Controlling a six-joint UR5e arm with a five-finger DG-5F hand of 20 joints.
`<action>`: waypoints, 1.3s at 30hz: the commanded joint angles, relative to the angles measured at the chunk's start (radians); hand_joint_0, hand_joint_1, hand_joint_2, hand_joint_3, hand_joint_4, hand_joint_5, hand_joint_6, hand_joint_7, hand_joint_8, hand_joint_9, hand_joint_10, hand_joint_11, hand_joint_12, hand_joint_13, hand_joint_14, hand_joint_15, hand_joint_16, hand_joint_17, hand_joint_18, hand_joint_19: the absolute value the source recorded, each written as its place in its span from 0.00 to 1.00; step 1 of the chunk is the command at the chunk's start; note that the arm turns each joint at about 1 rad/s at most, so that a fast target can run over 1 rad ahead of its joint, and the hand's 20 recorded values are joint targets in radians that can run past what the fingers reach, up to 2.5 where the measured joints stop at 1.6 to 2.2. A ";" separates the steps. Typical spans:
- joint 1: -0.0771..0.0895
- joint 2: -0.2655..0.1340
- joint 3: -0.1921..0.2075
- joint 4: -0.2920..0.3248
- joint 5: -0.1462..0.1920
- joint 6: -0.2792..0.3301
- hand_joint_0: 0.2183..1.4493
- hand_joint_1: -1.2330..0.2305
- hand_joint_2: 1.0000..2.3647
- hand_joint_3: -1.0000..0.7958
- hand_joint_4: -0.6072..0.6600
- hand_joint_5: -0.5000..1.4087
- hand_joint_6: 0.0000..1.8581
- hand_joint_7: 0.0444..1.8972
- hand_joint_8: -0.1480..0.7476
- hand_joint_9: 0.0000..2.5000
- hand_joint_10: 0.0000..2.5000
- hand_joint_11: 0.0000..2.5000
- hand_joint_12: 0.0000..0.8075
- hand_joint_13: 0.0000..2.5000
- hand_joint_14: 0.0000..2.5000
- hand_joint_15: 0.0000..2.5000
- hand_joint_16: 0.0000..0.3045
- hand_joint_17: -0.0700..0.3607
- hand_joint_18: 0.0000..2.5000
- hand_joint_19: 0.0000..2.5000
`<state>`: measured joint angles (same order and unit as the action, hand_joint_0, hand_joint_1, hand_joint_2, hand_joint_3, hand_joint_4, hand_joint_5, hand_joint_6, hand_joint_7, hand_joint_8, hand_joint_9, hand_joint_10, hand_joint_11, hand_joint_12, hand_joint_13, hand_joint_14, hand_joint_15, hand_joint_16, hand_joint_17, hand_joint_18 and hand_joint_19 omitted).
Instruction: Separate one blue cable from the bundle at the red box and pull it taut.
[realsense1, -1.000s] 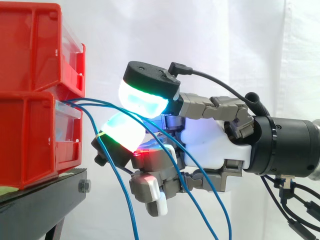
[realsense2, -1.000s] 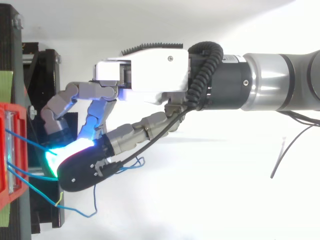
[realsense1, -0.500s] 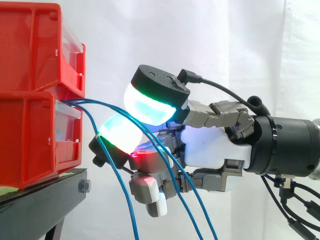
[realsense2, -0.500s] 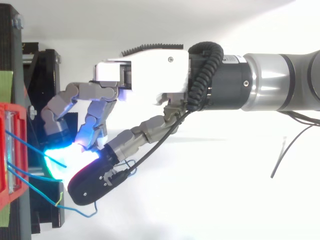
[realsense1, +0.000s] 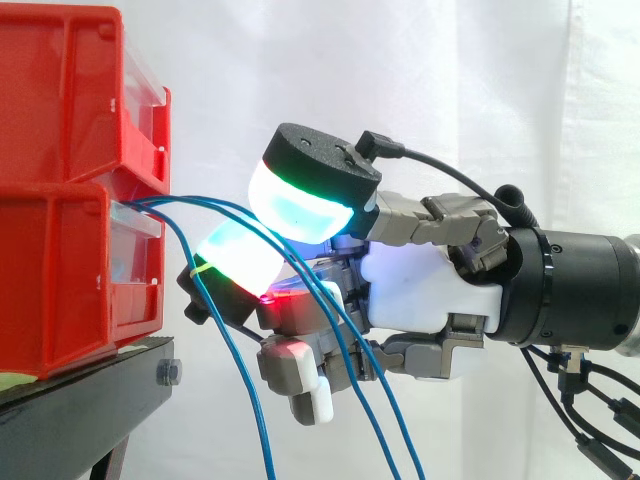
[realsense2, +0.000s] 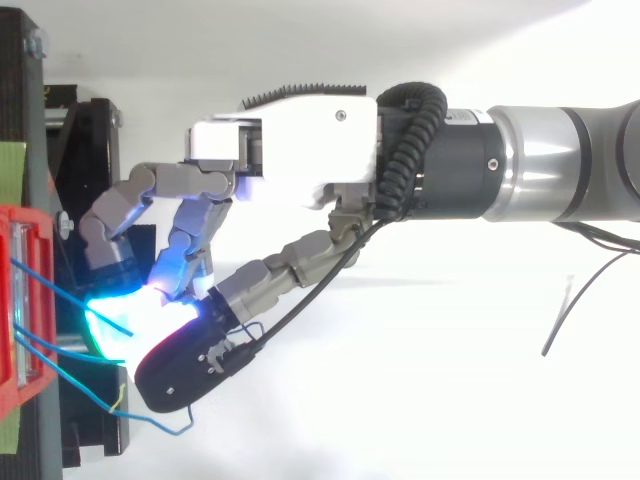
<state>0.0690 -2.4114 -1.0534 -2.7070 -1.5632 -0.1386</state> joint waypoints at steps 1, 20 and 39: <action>0.000 0.000 0.001 -0.001 0.000 0.019 0.34 0.29 0.02 0.49 0.48 0.16 0.48 0.61 0.44 0.45 0.01 0.54 0.43 0.42 0.01 0.34 0.17 0.43 0.34 0.36; 0.000 0.000 0.015 0.006 -0.001 0.148 0.34 0.25 0.01 0.61 0.28 0.18 0.47 0.65 0.48 0.42 0.01 0.27 0.41 0.41 0.01 0.23 0.19 0.46 0.36 0.31; 0.002 -0.002 -0.025 0.001 0.000 0.119 0.32 0.28 0.01 0.51 0.48 0.18 0.46 0.65 0.52 0.32 0.01 0.21 0.45 0.37 0.01 0.22 0.20 0.48 0.34 0.30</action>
<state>0.0703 -2.4119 -1.0766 -2.7037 -1.5623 -0.0074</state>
